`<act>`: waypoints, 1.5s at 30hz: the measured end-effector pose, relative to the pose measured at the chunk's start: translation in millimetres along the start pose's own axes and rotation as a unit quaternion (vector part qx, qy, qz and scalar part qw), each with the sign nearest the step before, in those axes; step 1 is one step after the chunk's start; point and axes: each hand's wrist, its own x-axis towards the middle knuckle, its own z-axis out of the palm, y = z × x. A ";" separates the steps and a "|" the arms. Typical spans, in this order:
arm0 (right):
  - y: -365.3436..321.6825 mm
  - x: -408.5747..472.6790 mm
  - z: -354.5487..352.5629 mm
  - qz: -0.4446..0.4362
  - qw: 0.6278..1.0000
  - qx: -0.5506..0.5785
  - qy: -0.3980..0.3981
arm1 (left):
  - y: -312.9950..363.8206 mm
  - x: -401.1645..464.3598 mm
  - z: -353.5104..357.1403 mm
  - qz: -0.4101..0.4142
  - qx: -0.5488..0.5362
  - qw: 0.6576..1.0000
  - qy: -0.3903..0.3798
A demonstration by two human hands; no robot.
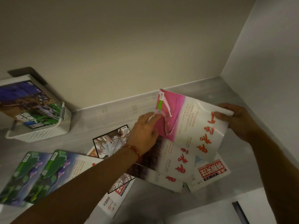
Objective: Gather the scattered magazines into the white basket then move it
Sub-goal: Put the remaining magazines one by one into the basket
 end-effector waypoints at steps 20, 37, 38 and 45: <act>-93.9 35.4 230.5 0.135 0.991 0.000 -0.011 | -107.3 -81.9 -167.6 -0.261 -0.460 0.847 0.055; -209.6 50.8 564.1 -0.084 0.994 -0.048 -0.051 | -349.0 -147.4 -355.4 -0.267 -0.351 0.873 0.209; -221.7 58.5 571.7 -0.122 0.987 -0.104 -0.031 | -359.5 -145.2 -365.9 -0.258 -0.318 0.884 0.223; -256.2 106.3 619.9 -0.178 0.964 -0.197 0.010 | -419.2 -128.6 -395.1 -0.292 -0.172 0.904 0.261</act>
